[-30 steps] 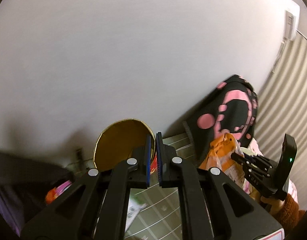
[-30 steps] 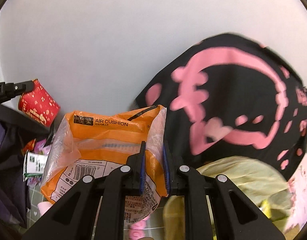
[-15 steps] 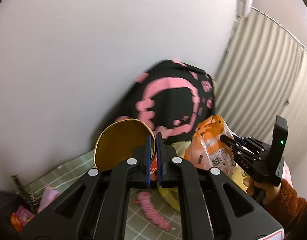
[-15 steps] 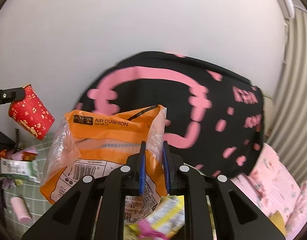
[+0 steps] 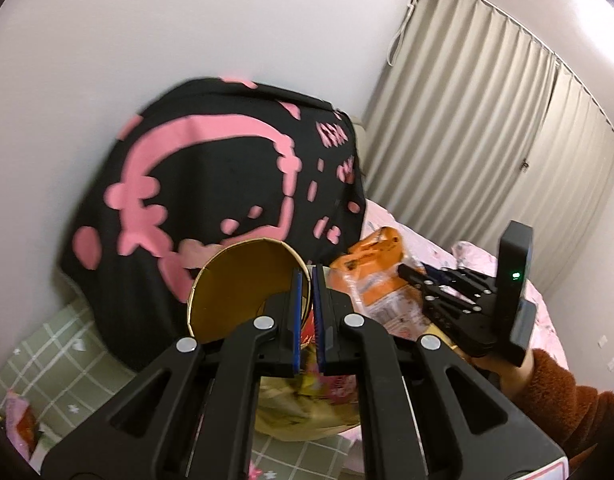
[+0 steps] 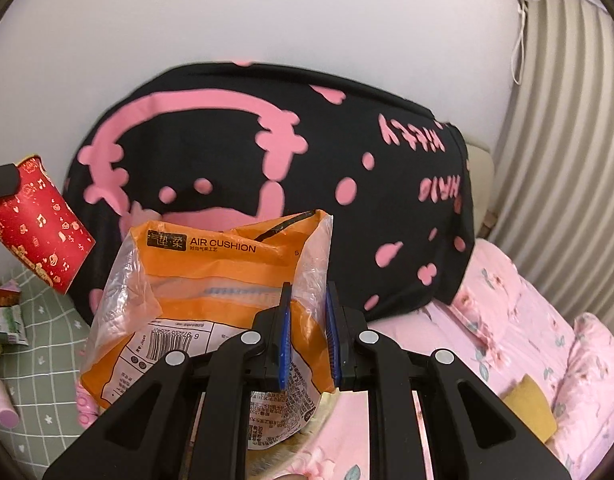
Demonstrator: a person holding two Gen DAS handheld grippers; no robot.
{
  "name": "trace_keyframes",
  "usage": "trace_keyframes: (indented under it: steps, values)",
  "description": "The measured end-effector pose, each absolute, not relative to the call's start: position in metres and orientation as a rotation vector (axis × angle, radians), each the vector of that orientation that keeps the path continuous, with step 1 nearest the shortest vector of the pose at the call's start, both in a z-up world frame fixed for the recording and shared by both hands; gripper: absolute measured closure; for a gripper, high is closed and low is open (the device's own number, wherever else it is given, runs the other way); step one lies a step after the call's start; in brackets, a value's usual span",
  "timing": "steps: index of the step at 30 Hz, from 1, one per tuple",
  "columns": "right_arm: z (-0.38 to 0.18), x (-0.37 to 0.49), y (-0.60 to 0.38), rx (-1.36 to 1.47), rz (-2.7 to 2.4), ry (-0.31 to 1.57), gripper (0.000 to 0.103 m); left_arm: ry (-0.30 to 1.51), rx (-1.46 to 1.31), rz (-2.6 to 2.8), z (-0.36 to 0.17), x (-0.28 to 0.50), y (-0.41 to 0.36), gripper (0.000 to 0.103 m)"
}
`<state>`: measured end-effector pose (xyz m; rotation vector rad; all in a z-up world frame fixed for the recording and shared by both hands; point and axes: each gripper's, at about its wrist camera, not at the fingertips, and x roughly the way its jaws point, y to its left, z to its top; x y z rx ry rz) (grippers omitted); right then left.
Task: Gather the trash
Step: 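Carry the red tin cup and orange bag with both tools over the plastic bag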
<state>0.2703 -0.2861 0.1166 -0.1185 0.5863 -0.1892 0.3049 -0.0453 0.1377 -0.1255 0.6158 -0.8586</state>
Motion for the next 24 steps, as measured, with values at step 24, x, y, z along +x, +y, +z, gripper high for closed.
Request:
trace_keyframes:
  steps: [24]
  values:
    - [0.084,0.272,-0.263,-0.049,0.000,0.623,0.058,0.666,-0.137,-0.877,0.124,0.301,-0.066,0.098]
